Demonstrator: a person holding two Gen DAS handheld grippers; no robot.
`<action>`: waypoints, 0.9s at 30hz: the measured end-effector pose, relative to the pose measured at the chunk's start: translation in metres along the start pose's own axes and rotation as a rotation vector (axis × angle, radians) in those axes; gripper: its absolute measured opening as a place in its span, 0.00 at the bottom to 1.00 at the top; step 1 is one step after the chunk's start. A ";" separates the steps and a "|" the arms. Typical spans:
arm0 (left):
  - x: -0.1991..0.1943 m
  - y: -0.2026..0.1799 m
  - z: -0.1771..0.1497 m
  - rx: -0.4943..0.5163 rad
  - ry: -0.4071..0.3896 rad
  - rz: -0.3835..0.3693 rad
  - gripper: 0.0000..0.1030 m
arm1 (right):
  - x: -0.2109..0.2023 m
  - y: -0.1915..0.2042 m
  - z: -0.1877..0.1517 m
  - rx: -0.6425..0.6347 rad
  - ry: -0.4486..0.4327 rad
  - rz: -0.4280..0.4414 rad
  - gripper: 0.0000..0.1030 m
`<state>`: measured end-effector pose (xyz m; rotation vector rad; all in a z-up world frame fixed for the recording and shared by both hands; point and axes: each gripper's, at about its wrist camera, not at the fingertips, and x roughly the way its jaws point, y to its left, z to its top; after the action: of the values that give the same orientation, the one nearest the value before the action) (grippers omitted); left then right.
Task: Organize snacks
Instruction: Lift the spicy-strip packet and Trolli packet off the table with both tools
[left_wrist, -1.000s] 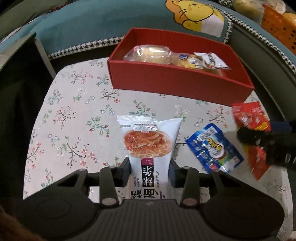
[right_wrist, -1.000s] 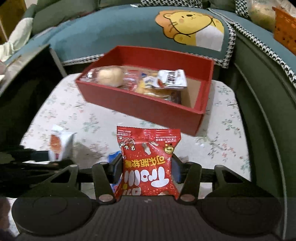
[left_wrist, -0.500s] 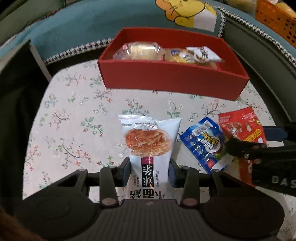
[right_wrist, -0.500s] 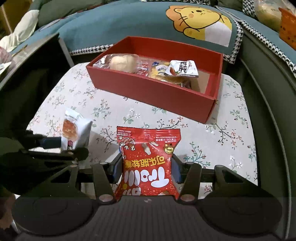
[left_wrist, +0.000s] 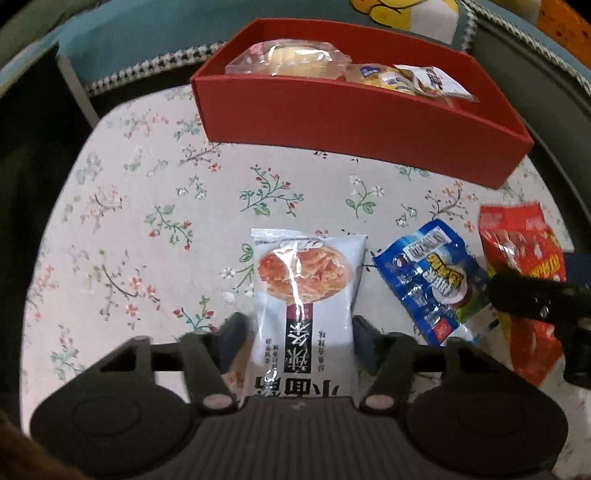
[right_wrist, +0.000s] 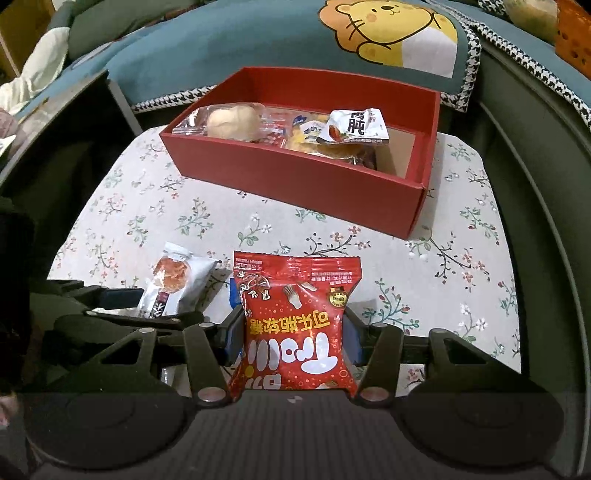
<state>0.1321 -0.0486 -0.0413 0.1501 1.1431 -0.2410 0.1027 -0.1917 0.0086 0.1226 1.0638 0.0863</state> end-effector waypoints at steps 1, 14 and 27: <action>-0.002 -0.001 0.000 0.008 0.003 -0.007 0.73 | 0.000 0.001 0.000 -0.003 -0.001 -0.001 0.58; -0.031 -0.006 0.002 0.068 -0.071 0.025 0.69 | 0.003 -0.008 0.002 0.006 -0.012 -0.038 0.48; -0.028 0.002 0.006 0.015 -0.041 -0.054 0.68 | 0.036 -0.038 0.014 0.047 0.065 -0.031 0.83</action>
<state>0.1270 -0.0446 -0.0132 0.1270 1.1057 -0.2990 0.1331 -0.2253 -0.0213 0.1469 1.1330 0.0374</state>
